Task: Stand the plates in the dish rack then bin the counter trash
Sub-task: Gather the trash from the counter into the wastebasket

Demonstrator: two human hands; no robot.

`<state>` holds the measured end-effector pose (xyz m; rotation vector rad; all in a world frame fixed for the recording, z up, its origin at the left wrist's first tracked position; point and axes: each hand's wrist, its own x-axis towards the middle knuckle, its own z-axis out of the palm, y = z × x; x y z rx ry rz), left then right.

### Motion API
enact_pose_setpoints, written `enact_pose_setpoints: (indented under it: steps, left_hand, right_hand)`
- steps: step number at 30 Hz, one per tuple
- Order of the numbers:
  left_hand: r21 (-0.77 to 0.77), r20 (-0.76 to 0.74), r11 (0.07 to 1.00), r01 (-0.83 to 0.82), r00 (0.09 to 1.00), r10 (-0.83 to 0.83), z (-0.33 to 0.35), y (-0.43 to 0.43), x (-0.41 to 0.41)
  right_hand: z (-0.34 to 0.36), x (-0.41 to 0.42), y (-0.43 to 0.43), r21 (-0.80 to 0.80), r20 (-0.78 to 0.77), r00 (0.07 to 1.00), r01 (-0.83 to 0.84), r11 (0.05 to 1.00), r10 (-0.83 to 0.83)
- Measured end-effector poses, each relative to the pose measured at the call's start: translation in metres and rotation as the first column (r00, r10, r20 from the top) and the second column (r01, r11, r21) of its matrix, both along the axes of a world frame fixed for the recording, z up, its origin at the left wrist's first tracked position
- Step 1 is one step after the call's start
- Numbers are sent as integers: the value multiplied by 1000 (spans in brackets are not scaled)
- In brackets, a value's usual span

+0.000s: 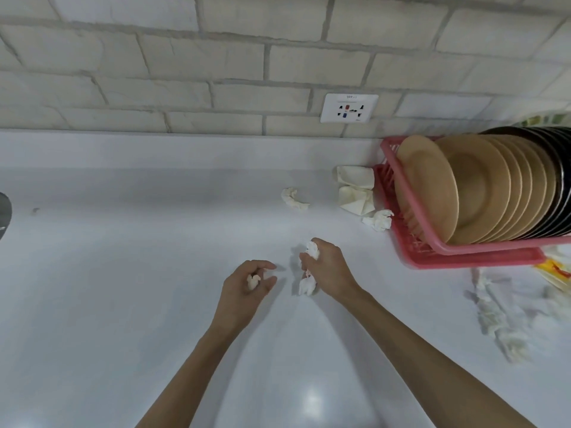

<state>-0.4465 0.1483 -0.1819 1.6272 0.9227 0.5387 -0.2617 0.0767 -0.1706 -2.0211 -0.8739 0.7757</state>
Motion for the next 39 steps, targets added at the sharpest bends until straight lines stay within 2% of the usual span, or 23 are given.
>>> enact_pose_setpoints:
  steps: [4, 7, 13, 15, 20, 23, 27, 33, 36, 39]
  left_hand:
    - [91, 12, 991, 93, 995, -95, -4, -1, 2]
    - [80, 19, 994, 80, 997, -81, -10, 0, 1]
    - [-121, 58, 993, 13, 998, -6, 1, -1, 1]
    - [-143, 38, 990, 6, 999, 0, 0, 2, 2]
    - [-202, 17, 979, -3, 1000, 7, -5, -1, 5]
    - [-155, 7, 988, -21, 1000, 22, -4, -2, 8]
    - [-201, 24, 975, -93, 995, 100, -1, -5, 14]
    - [-185, 24, 978, -95, 995, 101, 3, -9, 22]
    - [-178, 35, 983, -44, 998, 51, 4, -14, 27]
    - [-185, 28, 983, 7, 1000, -2, 5, -21, 34]
  right_hand:
    - [2, -2, -5, -67, -136, 989, -73, 995, 63]
    - [1, -3, -6, -70, -165, 983, -91, 993, 78]
    - [7, -2, -4, -117, -85, 991, -111, 987, 101]
    - [8, -2, -2, -164, -83, 994, -80, 983, 67]
    - [10, -4, 1, -206, -192, 981, -6, 979, -34]
    - [14, -5, 0, -187, -306, 951, -13, 982, -46]
    - [18, -8, -3, -149, -421, 906, -14, 989, -51]
    - [22, -10, -14, -43, -339, 937, -108, 993, 87]
    - [31, -10, -24, -86, -313, 950, -50, 995, 21]
    - [32, -6, -35, -164, -351, 934, 13, 986, -70]
